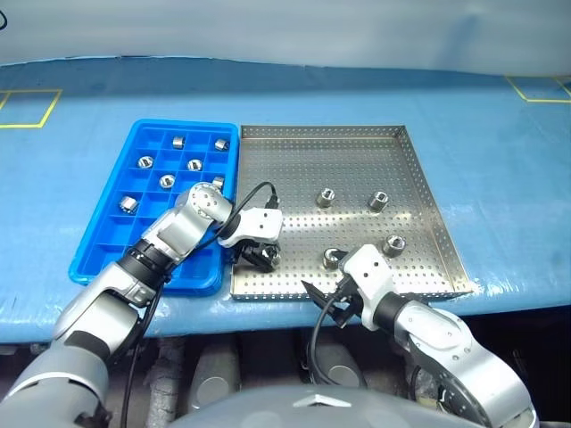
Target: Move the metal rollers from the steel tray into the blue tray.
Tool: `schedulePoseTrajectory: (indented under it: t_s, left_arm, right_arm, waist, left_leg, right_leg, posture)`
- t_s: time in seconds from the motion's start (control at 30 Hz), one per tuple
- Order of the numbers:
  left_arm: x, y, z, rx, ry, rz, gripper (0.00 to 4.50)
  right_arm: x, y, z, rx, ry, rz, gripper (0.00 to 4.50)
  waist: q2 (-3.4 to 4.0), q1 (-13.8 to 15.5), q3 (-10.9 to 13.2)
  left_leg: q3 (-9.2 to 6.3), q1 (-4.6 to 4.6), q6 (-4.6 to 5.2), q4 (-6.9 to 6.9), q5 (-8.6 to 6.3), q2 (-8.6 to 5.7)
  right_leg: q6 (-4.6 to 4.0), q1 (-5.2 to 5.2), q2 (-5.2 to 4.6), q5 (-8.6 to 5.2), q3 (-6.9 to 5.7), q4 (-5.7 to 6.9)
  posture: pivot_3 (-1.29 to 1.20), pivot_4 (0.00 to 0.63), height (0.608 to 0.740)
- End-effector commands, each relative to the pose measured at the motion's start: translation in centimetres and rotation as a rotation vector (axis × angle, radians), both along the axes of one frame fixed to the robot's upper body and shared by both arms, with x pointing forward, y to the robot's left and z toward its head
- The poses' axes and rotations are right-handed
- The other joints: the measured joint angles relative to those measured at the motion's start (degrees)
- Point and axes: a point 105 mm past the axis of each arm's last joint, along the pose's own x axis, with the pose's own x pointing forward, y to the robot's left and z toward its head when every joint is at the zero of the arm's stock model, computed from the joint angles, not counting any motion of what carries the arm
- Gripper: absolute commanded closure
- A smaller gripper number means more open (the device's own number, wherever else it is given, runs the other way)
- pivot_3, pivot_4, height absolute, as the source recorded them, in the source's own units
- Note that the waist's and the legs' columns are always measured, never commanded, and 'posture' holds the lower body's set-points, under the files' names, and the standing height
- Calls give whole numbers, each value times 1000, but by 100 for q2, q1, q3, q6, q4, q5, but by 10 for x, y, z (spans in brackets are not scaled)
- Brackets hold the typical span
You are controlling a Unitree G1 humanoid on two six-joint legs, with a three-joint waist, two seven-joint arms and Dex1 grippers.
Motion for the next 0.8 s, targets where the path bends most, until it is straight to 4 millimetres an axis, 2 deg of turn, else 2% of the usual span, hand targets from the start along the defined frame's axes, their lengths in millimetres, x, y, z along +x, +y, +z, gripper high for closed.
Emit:
schedulePoseTrajectory:
  t_s: [0.03,0.17,0.27,0.5,0.63,0.8]
  left_arm:
    - [7,-3,11,-36,-47,10,2784]
    - [18,-12,44,-249,-96,149,2784]
    - [24,-2,65,-368,-151,293,2784]
    - [25,60,85,-430,-310,679,2784]
    - [11,97,90,-409,-378,863,2784]
    - [-17,143,88,-348,-438,1125,2784]
  right_arm:
    - [0,7,14,26,-55,31,0]
    - [2,10,17,33,-68,48,0]
    - [8,20,25,71,-104,78,0]
    - [25,58,43,144,-165,223,0]
    - [31,83,50,172,-188,338,0]
    - [34,113,55,205,-200,473,0]
  waist:
    - [0,3,0]
    - [0,20,0]
    - [0,10,0]
    - [0,127,1]
    - [-3,270,3]
    - [-4,498,3]
  left_leg:
    - [0,0,0,0,0,0]
    - [-1,-4,0,4,0,0]
    - [-1,-4,1,3,0,2]
    - [-10,4,0,-9,0,8]
    - [-11,0,0,-11,0,6]
    - [-15,1,0,-17,0,6]
  right_leg:
    - [0,0,0,0,0,0]
    - [3,-2,-1,2,-1,1]
    - [7,-3,0,4,0,1]
    - [2,-2,5,1,-7,7]
    - [1,-4,1,1,-10,2]
    - [-3,-2,-2,-1,-17,-2]
  posture:
    - [-105,150,740]
    - [-76,150,740]
    - [-41,150,740]
    - [75,150,740]
    - [153,150,740]
    - [249,150,740]
